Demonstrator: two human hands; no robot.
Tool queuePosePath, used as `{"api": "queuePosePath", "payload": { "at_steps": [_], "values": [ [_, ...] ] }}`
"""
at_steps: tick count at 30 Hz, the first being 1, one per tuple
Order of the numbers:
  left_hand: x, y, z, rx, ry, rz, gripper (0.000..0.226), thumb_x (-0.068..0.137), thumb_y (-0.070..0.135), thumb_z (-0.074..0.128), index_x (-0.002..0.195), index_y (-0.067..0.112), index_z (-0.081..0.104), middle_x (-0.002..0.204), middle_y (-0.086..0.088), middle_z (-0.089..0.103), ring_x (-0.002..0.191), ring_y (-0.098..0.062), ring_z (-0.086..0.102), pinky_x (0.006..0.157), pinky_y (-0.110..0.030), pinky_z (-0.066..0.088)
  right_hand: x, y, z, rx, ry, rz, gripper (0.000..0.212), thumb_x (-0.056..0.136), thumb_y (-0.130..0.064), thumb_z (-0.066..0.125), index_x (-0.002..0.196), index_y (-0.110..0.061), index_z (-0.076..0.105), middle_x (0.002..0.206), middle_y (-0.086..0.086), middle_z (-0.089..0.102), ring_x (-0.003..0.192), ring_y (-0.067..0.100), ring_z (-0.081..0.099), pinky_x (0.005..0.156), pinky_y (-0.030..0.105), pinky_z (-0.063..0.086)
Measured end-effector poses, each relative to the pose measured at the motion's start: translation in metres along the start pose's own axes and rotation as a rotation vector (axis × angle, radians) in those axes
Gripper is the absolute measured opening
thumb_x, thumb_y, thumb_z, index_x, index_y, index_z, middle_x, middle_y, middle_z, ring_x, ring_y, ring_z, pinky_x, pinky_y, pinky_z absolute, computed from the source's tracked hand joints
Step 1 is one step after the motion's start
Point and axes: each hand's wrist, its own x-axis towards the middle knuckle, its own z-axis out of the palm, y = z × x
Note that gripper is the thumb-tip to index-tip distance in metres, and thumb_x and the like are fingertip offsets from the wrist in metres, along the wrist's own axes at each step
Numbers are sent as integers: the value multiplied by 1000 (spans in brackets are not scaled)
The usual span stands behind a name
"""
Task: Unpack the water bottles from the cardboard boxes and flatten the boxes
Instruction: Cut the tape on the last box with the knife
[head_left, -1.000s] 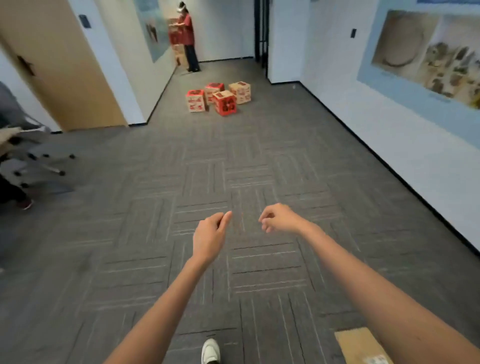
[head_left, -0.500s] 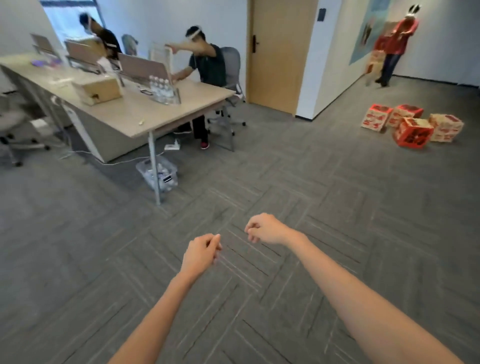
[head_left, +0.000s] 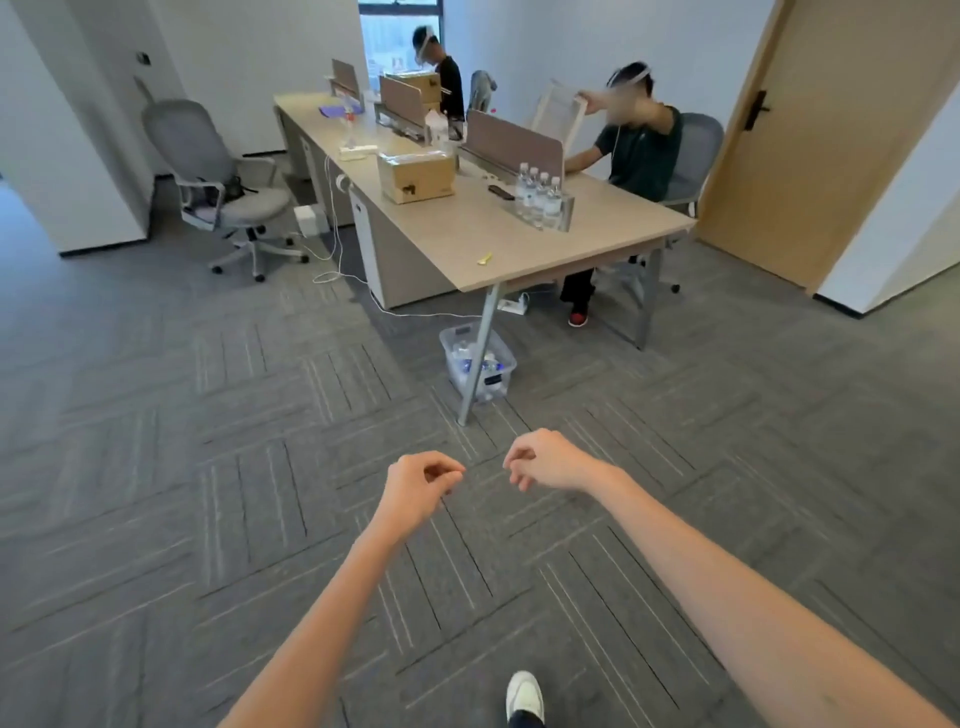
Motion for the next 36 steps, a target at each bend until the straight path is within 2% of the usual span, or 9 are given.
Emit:
{"api": "queuePosePath", "payload": {
  "at_steps": [3,6,12,17,22,26,30,34,36],
  "values": [
    [89,0,-25,-9,21,-6,8,90,4,68,88,11,73,70,-4,68,58,-2,61,53,-15,50,93,-12,-33,25,21,-29,15,98,-8,52,101,-4,66,86,5,70,67,10,65,76,28,56],
    [182,2,-52,-13,54,-32,12,91,3,66,86,12,71,72,-5,68,68,-12,65,55,-18,54,184,-30,-73,54,33,-61,14,97,-7,52,98,-5,65,82,3,69,66,10,65,72,24,55],
    [335,0,-129,-3,127,-71,13,95,10,63,85,14,70,73,-5,65,66,-11,58,54,-14,51,350,-81,-132,81,15,-107,16,98,-8,51,90,-11,64,81,2,69,71,13,67,87,38,57],
    [462,-27,-208,34,159,-106,21,95,22,65,75,16,64,66,0,61,53,-4,54,51,-10,44,498,-137,-159,70,2,-159,21,96,-9,53,82,-19,64,79,-1,71,71,12,67,85,38,57],
    [600,-62,-283,102,153,-95,29,97,32,59,72,18,57,65,0,61,47,4,52,52,-8,42,645,-191,-188,69,59,-172,18,95,-4,53,85,-11,66,81,7,72,70,17,68,81,38,56],
    [706,-81,-329,64,140,-125,33,94,35,64,70,14,58,61,1,63,50,-5,57,58,-18,49,750,-223,-208,131,113,-129,24,92,-5,49,79,-18,65,79,2,72,68,13,67,80,38,56],
    [810,-95,-362,44,112,-121,37,92,38,67,67,12,57,54,2,59,46,-9,52,59,-30,50,839,-237,-238,130,142,-82,23,90,-3,48,86,-13,68,79,0,72,68,13,67,81,35,56],
    [927,-112,-387,100,67,-78,38,91,37,68,62,17,54,54,3,53,51,-11,47,57,-26,43,942,-239,-278,154,198,-40,26,93,-3,47,80,-17,64,76,-1,70,66,14,66,83,37,55],
    [993,-120,-400,111,58,-71,37,90,35,69,64,12,55,56,1,52,53,-12,45,55,-23,39,1003,-244,-299,182,227,-32,29,94,-4,48,75,-20,62,73,-2,68,66,15,65,83,38,54]
  ]
}}
